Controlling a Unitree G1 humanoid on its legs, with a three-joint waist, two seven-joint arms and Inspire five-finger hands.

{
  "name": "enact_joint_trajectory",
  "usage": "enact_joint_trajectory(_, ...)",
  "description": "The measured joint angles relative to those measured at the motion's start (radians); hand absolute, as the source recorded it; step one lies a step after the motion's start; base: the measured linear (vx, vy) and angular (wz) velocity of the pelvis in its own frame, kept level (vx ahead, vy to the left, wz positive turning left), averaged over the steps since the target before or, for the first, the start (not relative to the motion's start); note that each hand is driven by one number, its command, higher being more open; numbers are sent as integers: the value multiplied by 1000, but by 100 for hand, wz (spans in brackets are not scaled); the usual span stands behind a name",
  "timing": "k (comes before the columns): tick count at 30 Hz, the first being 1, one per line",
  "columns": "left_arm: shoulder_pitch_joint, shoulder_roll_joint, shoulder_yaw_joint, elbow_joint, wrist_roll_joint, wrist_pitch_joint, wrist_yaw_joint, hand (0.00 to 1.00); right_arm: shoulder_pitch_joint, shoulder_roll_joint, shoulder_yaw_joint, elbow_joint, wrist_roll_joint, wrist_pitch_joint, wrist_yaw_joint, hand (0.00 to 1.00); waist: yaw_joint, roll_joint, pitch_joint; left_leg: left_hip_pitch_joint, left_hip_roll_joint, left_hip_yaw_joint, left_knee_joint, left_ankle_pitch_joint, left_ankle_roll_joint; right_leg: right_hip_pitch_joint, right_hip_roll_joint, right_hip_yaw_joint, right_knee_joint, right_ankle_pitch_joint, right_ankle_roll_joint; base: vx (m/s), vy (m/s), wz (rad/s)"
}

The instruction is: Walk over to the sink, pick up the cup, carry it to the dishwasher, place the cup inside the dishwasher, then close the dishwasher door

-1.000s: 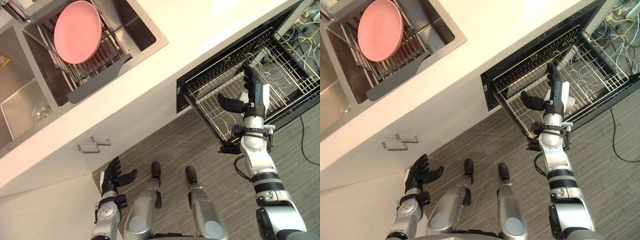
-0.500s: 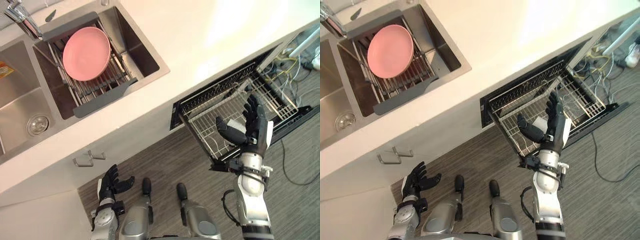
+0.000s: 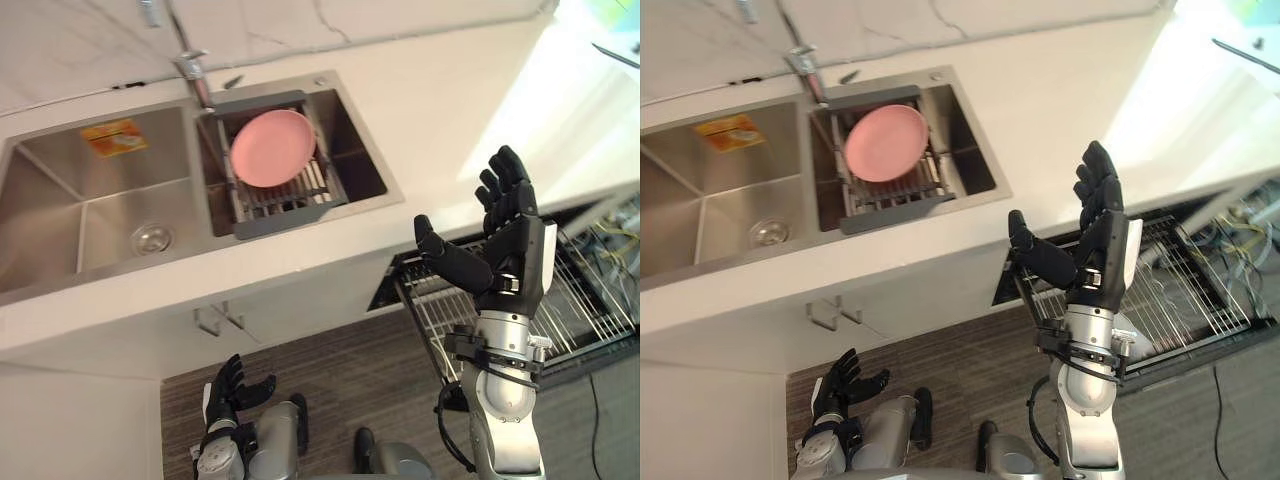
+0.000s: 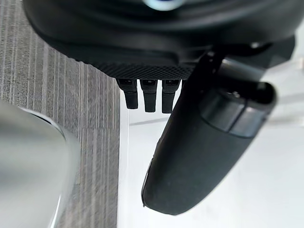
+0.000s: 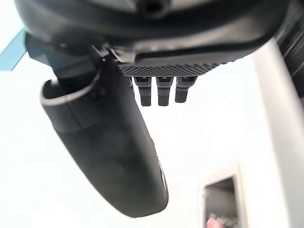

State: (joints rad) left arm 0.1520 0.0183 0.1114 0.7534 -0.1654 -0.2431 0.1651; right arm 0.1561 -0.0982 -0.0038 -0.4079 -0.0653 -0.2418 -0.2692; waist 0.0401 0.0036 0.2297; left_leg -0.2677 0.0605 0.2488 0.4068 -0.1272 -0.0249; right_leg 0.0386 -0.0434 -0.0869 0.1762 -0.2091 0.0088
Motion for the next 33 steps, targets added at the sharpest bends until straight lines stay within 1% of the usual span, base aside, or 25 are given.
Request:
enact_joint_trajectory(1, 10, 5, -8, 1, 0, 0, 2, 90, -21, -19, -14, 26, -16, 0, -1, 90, 0, 0, -7, 30, -9, 32, -57, -29, 51, 3, -6, -13, 1, -10, 12, 60, 101, 32)
enact_joint_trajectory(2, 22, 15, -20, 7, 0, 2, 1, 90, -49, -26, -22, 71, -20, 0, -1, 90, 5, -9, -10, 47, -31, 33, -74, -34, 84, 4, -23, -17, 26, -35, 19, 58, 106, 27)
enact_joint_trajectory(3, 27, 24, -27, 12, 1, 4, 1, 90, -58, -27, -27, 92, -23, 1, -1, 90, 5, -16, -14, 57, -46, 32, -80, -39, 87, 4, -38, -21, 49, -54, 25, 65, 112, 23)
enact_joint_trajectory(4, 36, 31, -32, 17, -6, 7, 0, 90, -61, -27, -36, 120, -33, 1, -2, 90, 2, -28, -21, 78, -77, 28, -91, -46, 91, 3, -70, -31, 93, -93, 34, 116, 117, 38)
enact_joint_trajectory(5, 36, 46, -48, 28, -6, 7, 1, 90, -61, -31, -49, 150, -59, 3, -2, 90, -1, -45, -30, 112, -125, 17, -114, -62, 107, 4, -118, -46, 170, -138, 58, 190, 138, 43)
enact_joint_trajectory(6, 29, 54, -62, 46, 0, 8, 1, 90, -69, -52, -51, 178, -74, 13, -1, 90, -4, -44, -32, 147, -153, 6, -135, -69, 119, -27, -144, -43, 298, -149, 60, 183, 120, 36)
enact_joint_trajectory(7, 30, 58, -70, 50, 1, 9, 1, 90, -69, -64, -51, 192, -86, 20, 2, 90, -8, -41, -35, 166, -161, -4, -145, -70, 127, -58, -152, -34, 391, -143, 54, 207, 124, 33)
enact_joint_trajectory(8, 34, 68, -82, 51, 3, 9, 0, 90, -66, -74, -52, 207, -96, 28, 6, 90, -21, -42, -35, 192, -172, -28, -152, -68, 139, -109, -157, -11, 536, -116, 33, 234, 102, 69)
enact_joint_trajectory(9, 35, 87, -100, 66, 11, 12, -2, 90, -56, -79, -55, 222, -99, 35, 12, 90, -50, -45, -42, 218, -181, -74, -152, -69, 149, -151, -144, 44, 643, -117, 19, 321, 75, 101)
enact_joint_trajectory(10, 33, 92, -100, 75, 20, 16, -5, 90, -54, -89, -62, 228, -112, 41, 19, 90, -66, -47, -46, 237, -179, -108, -155, -67, 151, -188, -111, 97, 651, -142, 19, 289, 23, 95)
enact_joint_trajectory(11, 27, 92, -99, 78, 26, 16, -7, 90, -54, -100, -66, 228, -121, 42, 23, 90, -70, -48, -49, 243, -178, -118, -158, -65, 151, -211, -96, 124, 637, -151, 18, 283, -8, 72)
enact_joint_trajectory(12, 21, 92, -98, 82, 30, 18, -12, 90, -57, -131, -72, 229, -133, 42, 31, 90, -70, -47, -50, 246, -172, -137, -153, -57, 141, -249, -67, 172, 571, -161, 30, 261, -35, 56)
enact_joint_trajectory(13, 25, 92, -99, 82, 32, 18, -14, 90, -57, -163, -72, 235, -142, 45, 34, 90, -71, -48, -51, 249, -166, -153, -131, -52, 131, -259, -53, 209, 444, -145, 42, 254, -52, 54)
enact_joint_trajectory(14, 27, 94, -99, 81, 37, 17, -14, 90, -57, -174, -72, 236, -147, 46, 35, 90, -71, -53, -54, 252, -170, -161, -121, -59, 120, -254, -56, 211, 358, -92, 39, 259, -78, 57)
enact_joint_trajectory(15, 25, 97, -97, 96, 46, 20, -18, 90, -59, -185, -74, 242, -152, 46, 37, 90, -76, -58, -65, 261, -177, -184, -104, -76, 98, -244, -59, 210, 297, 5, 85, 278, -98, 44)
enact_joint_trajectory(16, 32, 88, -96, 103, 48, 21, -19, 90, -60, -199, -75, 249, -152, 50, 49, 90, -76, -33, -84, 263, -150, -201, -103, -82, 81, -213, -43, 193, 239, 22, 73, 278, -90, 27)
enact_joint_trajectory(19, 55, 86, -68, 97, 48, 18, -20, 90, -67, -232, -72, 250, -153, 50, 79, 90, -59, 1, -106, 288, -101, -204, -158, -86, 73, -154, 4, 193, 110, 70, 52, 265, -78, -16)
enact_joint_trajectory(22, 56, 87, -52, 104, 48, 19, -22, 90, -66, -259, -72, 266, -152, 50, 99, 90, -61, 0, -109, 297, -100, -206, -142, -76, 57, -120, 2, 194, 75, 85, 51, 157, -38, -3)
enact_joint_trajectory(23, 57, 87, -51, 116, 49, 21, -25, 90, -67, -262, -72, 278, -151, 50, 105, 90, -58, -14, -106, 269, -117, -211, -81, -94, 39, -93, -28, 198, 58, 88, 49, 131, 40, 5)
enact_joint_trajectory(24, 56, 88, -47, 122, 49, 26, -35, 90, -72, -264, -73, 298, -151, 50, 108, 90, -60, -12, -109, 274, -105, -217, -180, -99, 26, -81, -38, 195, 50, 89, 51, 105, 53, 10)
enact_joint_trajectory(25, 57, 87, -51, 123, 50, 26, -39, 90, -75, -270, -73, 309, -151, 50, 110, 90, -64, 0, -114, 281, -86, -218, -254, -38, 14, -78, -31, 190, 47, 89, 52, 84, 97, 8)
enact_joint_trajectory(26, 62, 89, -50, 125, 51, 26, -39, 90, -73, -270, -67, 336, -151, 54, 118, 90, -58, -5, -117, 301, -85, -206, -283, 20, 40, -66, -35, 193, 37, 96, 62, 44, 66, 2)
enact_joint_trajectory(27, 62, 124, -50, 157, 70, 22, -39, 90, -73, -294, -48, 361, -142, 52, 152, 90, -79, -26, -102, 305, -90, -241, -363, 95, 53, -23, -33, 184, -114, 172, 73, 38, 60, -1)
enact_joint_trajectory(33, 64, 121, -49, 157, 70, 23, -40, 90, -73, -293, -48, 361, -143, 52, 152, 90, -78, -23, -100, 314, -89, -235, -361, 94, 53, -19, -32, 191, -112, 172, 73, 0, 0, -2)
